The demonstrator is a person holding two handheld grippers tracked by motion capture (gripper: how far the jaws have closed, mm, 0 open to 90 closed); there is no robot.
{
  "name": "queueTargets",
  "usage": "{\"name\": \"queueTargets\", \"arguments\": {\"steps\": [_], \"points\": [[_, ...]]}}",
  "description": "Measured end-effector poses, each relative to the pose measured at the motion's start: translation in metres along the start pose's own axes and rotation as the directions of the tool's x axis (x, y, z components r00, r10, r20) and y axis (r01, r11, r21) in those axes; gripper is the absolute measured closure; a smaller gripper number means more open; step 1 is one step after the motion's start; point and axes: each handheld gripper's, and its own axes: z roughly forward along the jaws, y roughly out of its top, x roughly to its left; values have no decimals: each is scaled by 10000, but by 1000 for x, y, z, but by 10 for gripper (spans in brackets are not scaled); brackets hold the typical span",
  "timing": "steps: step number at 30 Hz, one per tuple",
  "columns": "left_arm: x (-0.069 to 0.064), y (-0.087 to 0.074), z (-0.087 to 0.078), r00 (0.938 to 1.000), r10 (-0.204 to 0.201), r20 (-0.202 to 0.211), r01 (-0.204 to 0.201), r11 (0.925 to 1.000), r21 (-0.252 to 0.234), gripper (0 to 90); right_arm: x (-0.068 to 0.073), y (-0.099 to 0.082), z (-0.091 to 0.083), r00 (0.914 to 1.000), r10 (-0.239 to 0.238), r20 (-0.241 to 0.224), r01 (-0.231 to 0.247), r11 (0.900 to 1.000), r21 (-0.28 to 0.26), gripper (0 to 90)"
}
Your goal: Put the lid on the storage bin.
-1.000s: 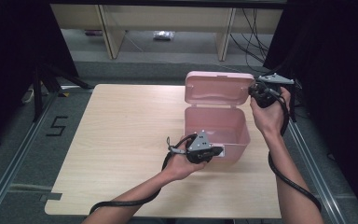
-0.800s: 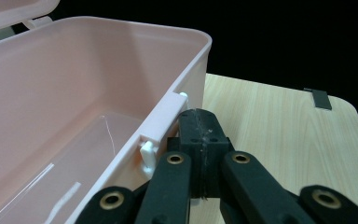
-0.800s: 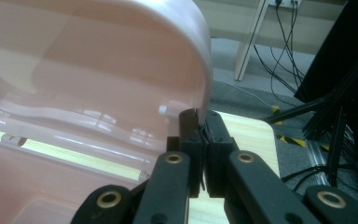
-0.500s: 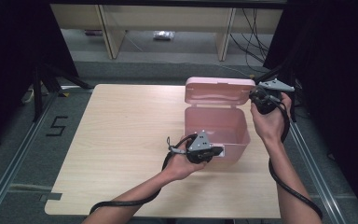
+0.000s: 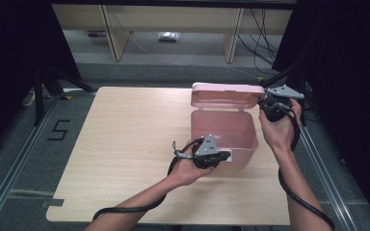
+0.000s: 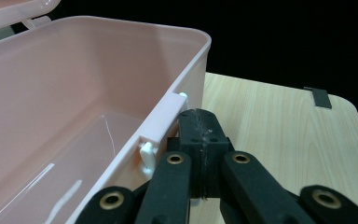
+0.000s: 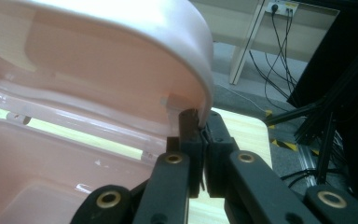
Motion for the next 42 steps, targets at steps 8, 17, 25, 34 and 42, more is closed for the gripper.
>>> {"name": "queueTargets", "arguments": {"steps": [8, 17, 25, 34, 42], "points": [[0, 0, 0, 10000, 9, 12, -9, 10000, 7, 900, 1, -4, -3, 9999, -126, 67, 126, 9999, -11, 891], [0, 1, 0, 10000, 1, 31, -1, 10000, 49, 900, 4, -9, -6, 9996, -201, 196, 203, 9998, -71, 890], [-1, 4, -7, 9999, -100, 48, 101, 9997, -200, 900, 3, -11, -7, 9989, -445, 161, 448, 9988, -176, 890], [14, 22, -40, 9983, -343, -475, 300, 9956, -892, 900, 6, -16, -10, 9987, -419, 287, 425, 9989, -205, 889], [35, 29, -63, 9892, -668, -1305, 513, 9916, -1187, 900, 7, -19, -13, 9979, -535, 362, 542, 9984, -174, 888]]}}
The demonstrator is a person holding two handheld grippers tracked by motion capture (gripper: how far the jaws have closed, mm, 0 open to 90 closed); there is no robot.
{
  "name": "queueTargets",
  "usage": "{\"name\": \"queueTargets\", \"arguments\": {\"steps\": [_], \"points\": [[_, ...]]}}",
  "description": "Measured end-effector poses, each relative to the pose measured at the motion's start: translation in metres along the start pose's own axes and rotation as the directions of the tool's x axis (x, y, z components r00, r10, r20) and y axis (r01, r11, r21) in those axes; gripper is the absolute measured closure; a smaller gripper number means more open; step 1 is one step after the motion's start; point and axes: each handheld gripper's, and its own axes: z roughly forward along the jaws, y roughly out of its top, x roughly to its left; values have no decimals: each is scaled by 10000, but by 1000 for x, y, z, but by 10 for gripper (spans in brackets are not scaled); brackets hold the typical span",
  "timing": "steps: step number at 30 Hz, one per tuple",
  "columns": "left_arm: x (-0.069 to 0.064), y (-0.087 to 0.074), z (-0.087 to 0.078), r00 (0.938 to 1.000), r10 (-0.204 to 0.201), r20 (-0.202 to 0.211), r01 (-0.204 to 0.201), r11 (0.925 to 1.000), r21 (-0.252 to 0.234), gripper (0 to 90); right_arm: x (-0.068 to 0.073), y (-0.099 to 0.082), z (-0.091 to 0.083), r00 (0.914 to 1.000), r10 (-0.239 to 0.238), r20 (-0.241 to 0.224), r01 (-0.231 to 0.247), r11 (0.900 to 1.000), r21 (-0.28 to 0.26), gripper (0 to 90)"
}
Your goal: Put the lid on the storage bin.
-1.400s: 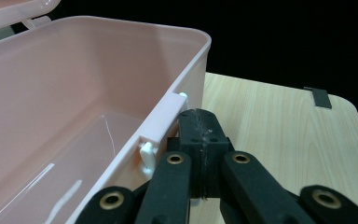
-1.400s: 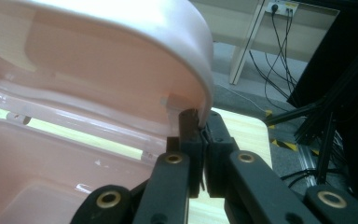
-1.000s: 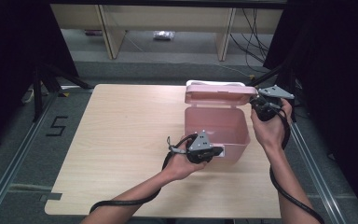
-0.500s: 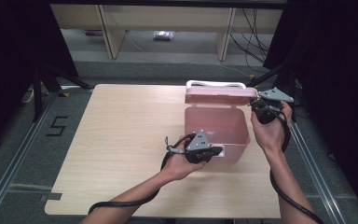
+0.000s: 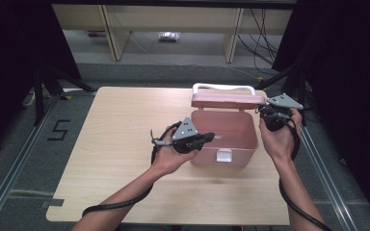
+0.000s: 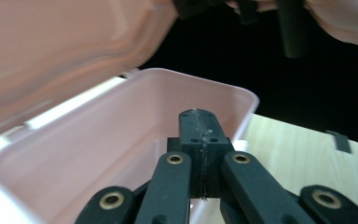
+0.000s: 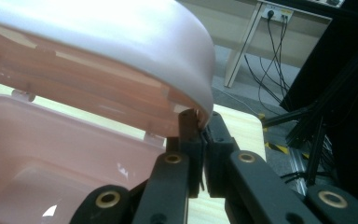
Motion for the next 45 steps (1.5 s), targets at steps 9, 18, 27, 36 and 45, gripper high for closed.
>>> {"name": "queueTargets", "arguments": {"steps": [9, 18, 27, 36, 45], "points": [[24, 8, -18, 9954, -408, -868, 377, 9986, -376, 900, 1, -4, -5, 9999, -88, -52, 88, 10000, -9, 888], [44, 10, -30, 9880, -812, -1317, 743, 9956, -570, 900, 3, -9, -8, 9999, -158, 51, 159, 9998, -99, 886], [50, 8, -31, 9845, -1037, -1412, 951, 9933, -660, 900, 4, -14, -13, 9995, -294, 105, 295, 9995, -135, 882], [45, 3, -24, 9873, -989, -1241, 938, 9945, -466, 900, 9, -21, -19, 9999, -72, 116, 73, 9999, -71, 879], [43, 2, -21, 9888, -949, -1150, 913, 9952, -363, 900, 11, -27, -24, 9994, -317, 153, 319, 9994, -137, 874]]}}
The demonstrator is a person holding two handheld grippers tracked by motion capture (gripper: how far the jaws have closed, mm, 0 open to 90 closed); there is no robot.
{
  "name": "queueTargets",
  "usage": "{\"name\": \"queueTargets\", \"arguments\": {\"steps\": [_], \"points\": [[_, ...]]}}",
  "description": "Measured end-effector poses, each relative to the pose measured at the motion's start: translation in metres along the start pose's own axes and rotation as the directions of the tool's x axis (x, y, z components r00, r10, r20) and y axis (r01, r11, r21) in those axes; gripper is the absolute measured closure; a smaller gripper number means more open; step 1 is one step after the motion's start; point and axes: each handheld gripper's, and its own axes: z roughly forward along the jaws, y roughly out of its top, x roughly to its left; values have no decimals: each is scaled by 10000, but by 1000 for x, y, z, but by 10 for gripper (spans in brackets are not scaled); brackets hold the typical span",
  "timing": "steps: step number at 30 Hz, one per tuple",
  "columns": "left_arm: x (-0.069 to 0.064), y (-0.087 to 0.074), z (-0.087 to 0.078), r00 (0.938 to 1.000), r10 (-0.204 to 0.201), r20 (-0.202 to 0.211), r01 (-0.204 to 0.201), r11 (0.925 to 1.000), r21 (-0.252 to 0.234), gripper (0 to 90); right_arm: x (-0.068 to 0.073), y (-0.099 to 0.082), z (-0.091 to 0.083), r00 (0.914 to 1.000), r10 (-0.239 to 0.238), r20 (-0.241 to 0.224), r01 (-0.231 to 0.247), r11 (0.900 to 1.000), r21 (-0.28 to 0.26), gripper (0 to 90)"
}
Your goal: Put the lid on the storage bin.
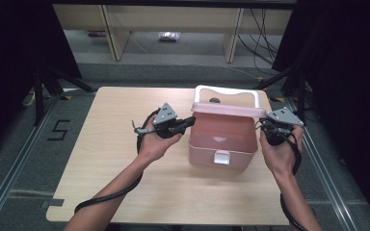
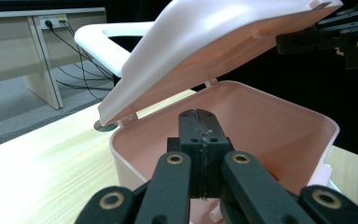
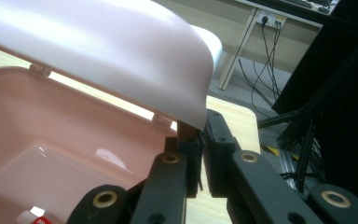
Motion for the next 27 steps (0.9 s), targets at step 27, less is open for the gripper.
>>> {"name": "queueTargets", "arguments": {"steps": [27], "points": [[-4, -3, 2, 9998, 57, 188, -58, 10000, 46, 900, 3, -24, -12, 9975, 558, -433, -548, 9982, 243, 886]]}}
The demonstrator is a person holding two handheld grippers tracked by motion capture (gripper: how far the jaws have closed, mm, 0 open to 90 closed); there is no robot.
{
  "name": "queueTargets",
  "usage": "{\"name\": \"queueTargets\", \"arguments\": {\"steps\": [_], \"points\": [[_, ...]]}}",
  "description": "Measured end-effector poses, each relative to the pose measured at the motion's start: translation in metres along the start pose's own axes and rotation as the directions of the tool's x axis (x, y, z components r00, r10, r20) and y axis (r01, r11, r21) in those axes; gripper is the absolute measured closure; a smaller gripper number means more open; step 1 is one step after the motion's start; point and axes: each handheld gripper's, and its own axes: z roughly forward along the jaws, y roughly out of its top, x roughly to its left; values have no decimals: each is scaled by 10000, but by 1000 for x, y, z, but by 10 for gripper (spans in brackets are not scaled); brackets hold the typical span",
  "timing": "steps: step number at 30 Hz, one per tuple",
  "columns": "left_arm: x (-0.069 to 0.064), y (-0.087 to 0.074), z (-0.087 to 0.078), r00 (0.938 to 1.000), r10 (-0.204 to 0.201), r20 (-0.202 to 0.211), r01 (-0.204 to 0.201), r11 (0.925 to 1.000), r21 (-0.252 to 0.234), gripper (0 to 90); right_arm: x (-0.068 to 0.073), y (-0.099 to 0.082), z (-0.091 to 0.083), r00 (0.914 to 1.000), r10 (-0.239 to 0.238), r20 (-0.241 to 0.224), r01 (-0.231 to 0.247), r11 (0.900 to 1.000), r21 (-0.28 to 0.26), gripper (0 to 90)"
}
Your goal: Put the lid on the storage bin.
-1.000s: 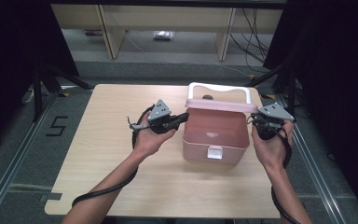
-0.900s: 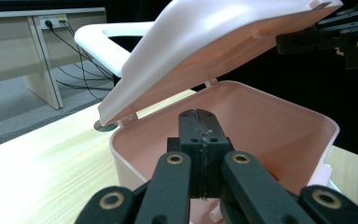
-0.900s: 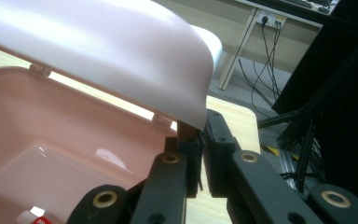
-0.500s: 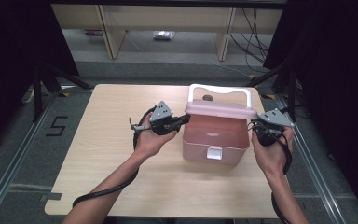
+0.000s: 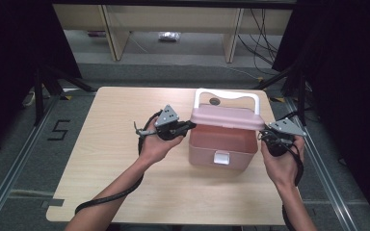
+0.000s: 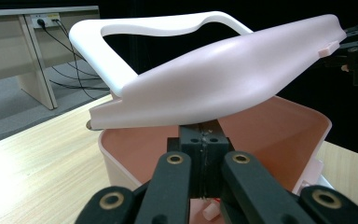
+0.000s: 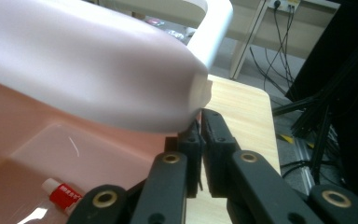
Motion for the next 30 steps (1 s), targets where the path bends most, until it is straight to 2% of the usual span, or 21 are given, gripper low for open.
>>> {"name": "queueTargets", "arguments": {"steps": [2, 3, 7, 8, 9, 13, 14, 15, 18, 19, 20, 23, 24, 25, 26, 27, 29, 30], "points": [[-1, -1, 1, 10000, -6, 18, 6, 10000, 23, 900, -3, 0, -1, 9997, -213, -140, 213, 9998, 48, 900], [-1, -2, 1, 10000, 12, 30, -12, 10000, 60, 900, -2, -2, -2, 10000, 20, -89, -20, 10000, 82, 900], [-1, -5, 2, 10000, -30, 78, 29, 9999, 143, 900, -5, -6, -6, 9993, 278, -261, -270, 9991, 334, 900], [-2, -5, 2, 10000, 5, 90, -7, 9998, 183, 900, -5, -8, -8, 9983, 490, -320, -476, 9980, 406, 900], [-2, -5, 2, 10000, 16, 89, -18, 9998, 205, 900, -8, -9, -9, 9989, 230, -404, -214, 9990, 394, 900], [-2, -7, 2, 9999, 45, 129, -49, 9996, 291, 900, -11, -13, -13, 9983, 484, -331, -469, 9980, 428, 900], [-2, -7, 2, 9998, 134, 179, -139, 9994, 316, 900, -11, -15, -14, 9972, 671, -343, -655, 9968, 453, 900], [-2, -8, 2, 9998, 58, 167, -63, 9995, 314, 900, -12, -15, -15, 9966, 744, -348, -728, 9963, 453, 900], [-4, -9, 2, 9997, 129, 224, -138, 9991, 404, 900, -16, -19, -17, 9963, 739, -438, -719, 9964, 443, 900], [-4, -9, 1, 9996, 134, 257, -145, 9991, 411, 900, -14, -20, -18, 9941, 994, -437, -972, 9940, 500, 900], [-4, -9, 1, 9995, 149, 275, -161, 9990, 428, 900, -17, -21, -18, 9970, 660, -393, -642, 9970, 442, 900], [-2, -10, 1, 9995, 170, 283, -184, 9986, 500, 900, -16, -25, -17, 9952, 863, -472, -838, 9951, 516, 900], [-2, -11, 1, 9994, 190, 282, -205, 9984, 536, 900, -15, -26, -18, 9932, 1090, -404, -1065, 9925, 603, 900], [-2, -11, 1, 9994, 208, 283, -223, 9982, 548, 900, -17, -27, -18, 9950, 910, -406, -886, 9945, 560, 900], [-3, -10, 0, 9994, 209, 276, -224, 9982, 550, 900, -15, -28, -19, 9913, 1262, -379, -1235, 9901, 664, 900], [-3, -10, 0, 9994, 214, 276, -228, 9983, 530, 900, -18, -29, -18, 9944, 986, -383, -968, 9942, 471, 900], [-3, -11, -1, 9996, 131, 253, -145, 9984, 553, 900, -18, -29, -20, 9908, 1306, -343, -1285, 9901, 565, 900], [-3, -10, -1, 9994, 215, 287, -231, 9981, 580, 900, -20, -29, -20, 9920, 1183, -435, -1163, 9922, 455, 900]]}}
